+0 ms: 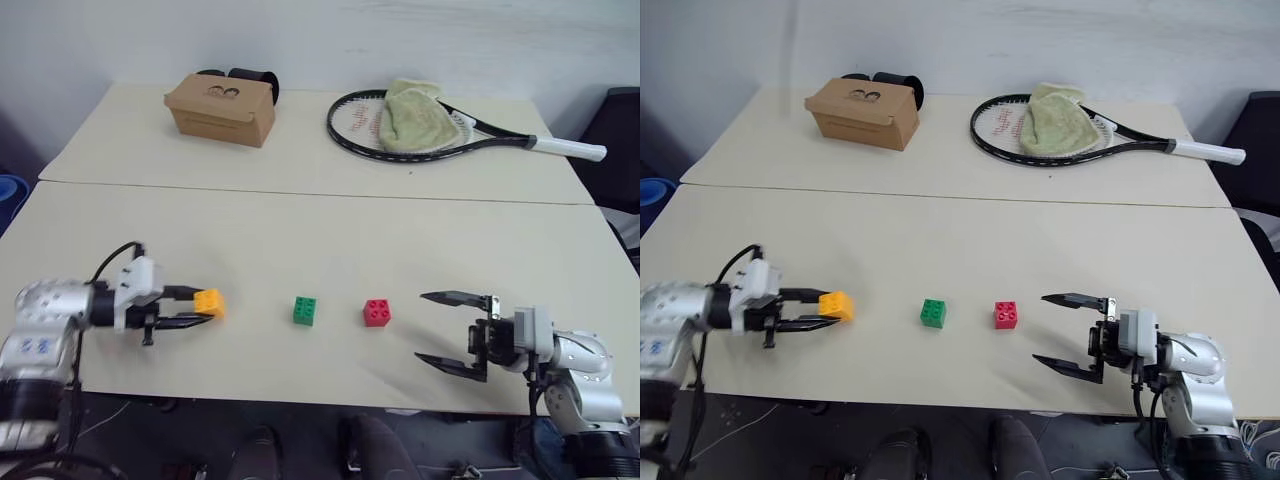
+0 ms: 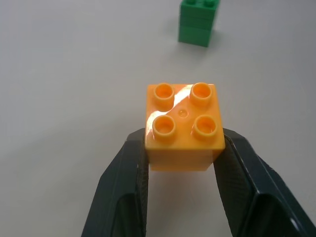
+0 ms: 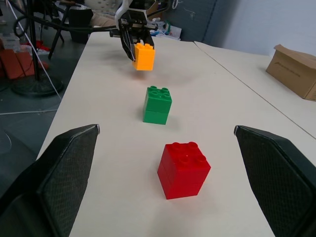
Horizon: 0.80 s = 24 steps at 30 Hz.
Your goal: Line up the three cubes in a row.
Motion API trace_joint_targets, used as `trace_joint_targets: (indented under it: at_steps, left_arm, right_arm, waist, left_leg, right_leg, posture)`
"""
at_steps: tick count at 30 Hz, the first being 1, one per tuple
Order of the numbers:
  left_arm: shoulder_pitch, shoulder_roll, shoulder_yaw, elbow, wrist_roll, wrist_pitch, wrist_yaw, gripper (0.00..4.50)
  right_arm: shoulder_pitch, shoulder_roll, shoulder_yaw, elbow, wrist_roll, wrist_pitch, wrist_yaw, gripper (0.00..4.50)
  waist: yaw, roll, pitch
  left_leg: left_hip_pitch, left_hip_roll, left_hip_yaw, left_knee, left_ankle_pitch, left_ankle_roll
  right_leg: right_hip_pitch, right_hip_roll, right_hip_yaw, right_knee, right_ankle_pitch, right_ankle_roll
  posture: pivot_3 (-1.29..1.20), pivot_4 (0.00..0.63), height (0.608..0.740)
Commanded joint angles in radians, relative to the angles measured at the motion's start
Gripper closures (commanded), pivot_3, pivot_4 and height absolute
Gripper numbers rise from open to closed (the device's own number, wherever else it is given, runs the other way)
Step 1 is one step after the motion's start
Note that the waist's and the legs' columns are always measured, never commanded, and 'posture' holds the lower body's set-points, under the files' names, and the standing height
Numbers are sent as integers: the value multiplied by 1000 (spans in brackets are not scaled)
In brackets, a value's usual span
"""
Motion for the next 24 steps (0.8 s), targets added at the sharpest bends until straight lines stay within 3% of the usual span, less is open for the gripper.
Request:
trace_joint_targets:
  at_steps: [1, 11, 15, 16, 18, 20, 23, 24]
  left_arm:
    - [-91, -20, -89, 155, 41, -138, -111, 3020]
    - [-210, 6, -325, 328, -24, -230, -112, 3020]
    - [-194, 58, -395, 277, -84, -145, -112, 3020]
    - [-191, 65, -390, 268, -96, -123, -112, 2460]
    - [-188, 70, -363, 274, -95, -142, -112, 2086]
    - [-181, 80, -329, 284, -89, -158, -112, 1377]
    - [-125, 150, -271, 280, -94, -174, -112, 657]
    - [-103, 169, -248, 276, -97, -187, -110, 657]
  right_arm:
    - [9, -22, -30, -28, 7, 9, -20, 0]
    - [108, -48, -77, -169, 30, 55, -94, 0]
    - [113, -53, -79, -187, 34, 70, -106, 0]
    - [108, -52, -77, -186, 32, 73, -107, 0]
    - [91, -48, -70, -177, 27, 78, -106, 0]
    - [76, -46, -65, -167, 24, 78, -99, 0]
    - [59, -46, -66, -150, 28, 79, -88, 0]
    - [58, -49, -68, -148, 28, 79, -83, 0]
  waist:
    - [-2, 0, 0]
    - [1, 0, 0]
    - [-3, 0, 0]
    - [-3, 0, 0]
    - [-5, 0, 0]
    - [-2, 0, 0]
    - [-4, 0, 0]
    - [-7, 0, 0]
  left_leg:
    - [0, 0, 0, 0, 0, 0]
    - [-1, 5, -2, 3, 0, 1]
    - [0, 6, -1, 2, 0, 1]
    - [1, 6, -1, 2, 0, 1]
    - [1, 6, -1, 2, 0, 1]
    - [1, 7, 0, 2, 0, 1]
    - [0, 7, 0, 3, 0, 1]
    - [0, 7, 0, 3, 0, 1]
  right_leg:
    - [-1, 0, 2, 0, 0, 0]
    - [-2, 1, 5, 1, 1, 2]
    - [-2, 2, 6, 1, 1, 2]
    - [-2, 3, 6, 1, 1, 2]
    - [-2, 3, 6, 1, 1, 2]
    - [-2, 3, 7, 1, 1, 2]
    - [-2, 3, 7, 1, 1, 2]
    - [-2, 4, 7, 1, 1, 2]
  posture:
    - [0, 150, 740]
    - [0, 150, 740]
    - [0, 150, 740]
    - [0, 150, 740]
    - [0, 150, 740]
    - [0, 150, 740]
    - [0, 150, 740]
    - [0, 150, 740]
